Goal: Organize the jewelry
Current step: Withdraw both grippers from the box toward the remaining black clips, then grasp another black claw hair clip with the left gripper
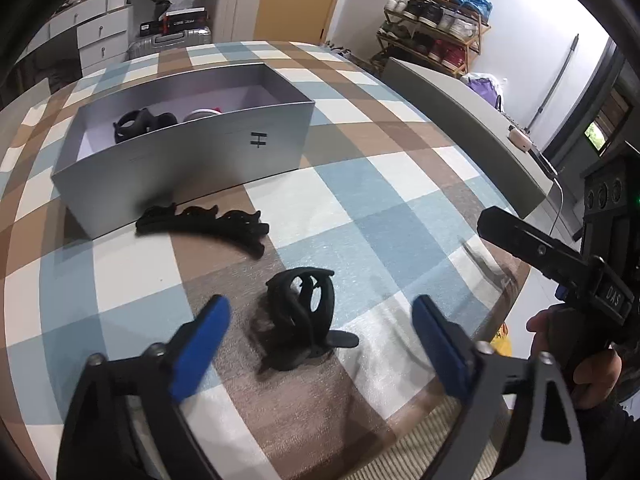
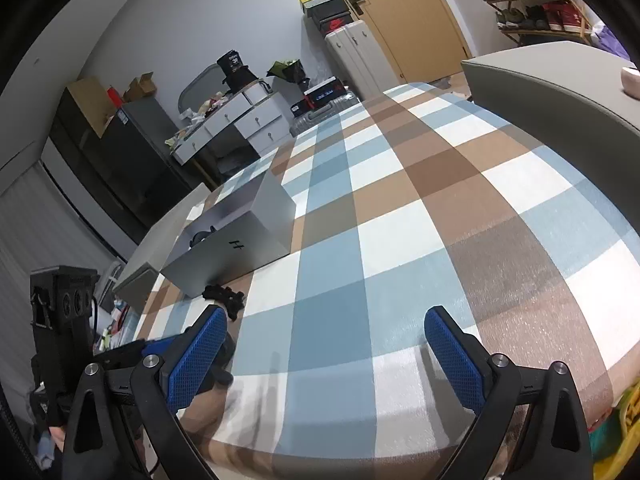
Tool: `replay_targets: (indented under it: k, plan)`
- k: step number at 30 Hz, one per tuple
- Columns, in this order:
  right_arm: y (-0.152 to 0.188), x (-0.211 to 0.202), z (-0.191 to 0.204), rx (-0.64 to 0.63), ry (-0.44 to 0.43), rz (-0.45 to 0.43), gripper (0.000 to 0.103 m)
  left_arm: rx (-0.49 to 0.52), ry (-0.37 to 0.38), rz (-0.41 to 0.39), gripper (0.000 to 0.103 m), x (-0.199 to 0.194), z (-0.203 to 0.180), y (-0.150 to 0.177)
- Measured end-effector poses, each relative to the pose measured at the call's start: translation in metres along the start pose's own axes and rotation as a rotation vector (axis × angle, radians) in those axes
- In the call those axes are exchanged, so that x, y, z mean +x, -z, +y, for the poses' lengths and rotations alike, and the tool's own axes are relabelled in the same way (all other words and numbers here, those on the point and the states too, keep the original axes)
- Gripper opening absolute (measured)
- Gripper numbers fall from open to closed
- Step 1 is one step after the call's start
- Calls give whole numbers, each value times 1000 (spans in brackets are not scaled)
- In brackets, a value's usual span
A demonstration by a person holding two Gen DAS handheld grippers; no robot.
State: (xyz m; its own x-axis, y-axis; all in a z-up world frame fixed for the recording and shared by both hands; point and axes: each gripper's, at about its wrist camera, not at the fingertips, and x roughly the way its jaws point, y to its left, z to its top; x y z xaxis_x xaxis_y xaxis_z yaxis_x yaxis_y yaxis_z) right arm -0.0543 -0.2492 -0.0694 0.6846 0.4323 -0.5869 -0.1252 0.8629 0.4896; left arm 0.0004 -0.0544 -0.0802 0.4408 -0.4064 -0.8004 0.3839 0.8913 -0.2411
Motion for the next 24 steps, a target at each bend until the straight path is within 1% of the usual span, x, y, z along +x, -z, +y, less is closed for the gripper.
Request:
replay_targets:
  k: [1,3,4,6,7,8,10,14,18,24]
  plan:
    - [0,0,0,0,0,2,100,-1,-5,7,80,1,0,0]
    - [1,1,0,0,-1,4,100,3,-9,26,62,3,-2,0]
    - [1,1,1,0,-3,5,100,13,-9,41,57,5,-4,0]
    - [1,2,1,1,-6,8,100,28,-18,51,40,6,-7,1]
    - [2,2,1,1,-8,11,100,32,-27,52,36,6,-7,2]
    - [2,3,1,2,-9,13,100,31,-34,51,25,6,-7,2]
    - [3,4,2,-2,-18,20,100,30,-38,51,24,3,-6,2]
    - [3,7,7,-20,-24,26,100,35,-41,-3,24,-11,-6,3]
    - [3,8,15,-43,-31,30,100,12,-39,-49,24,-29,5,2]
    - [-2,22,35,-97,-41,62,100,-40,-73,-112,24,-52,23,4]
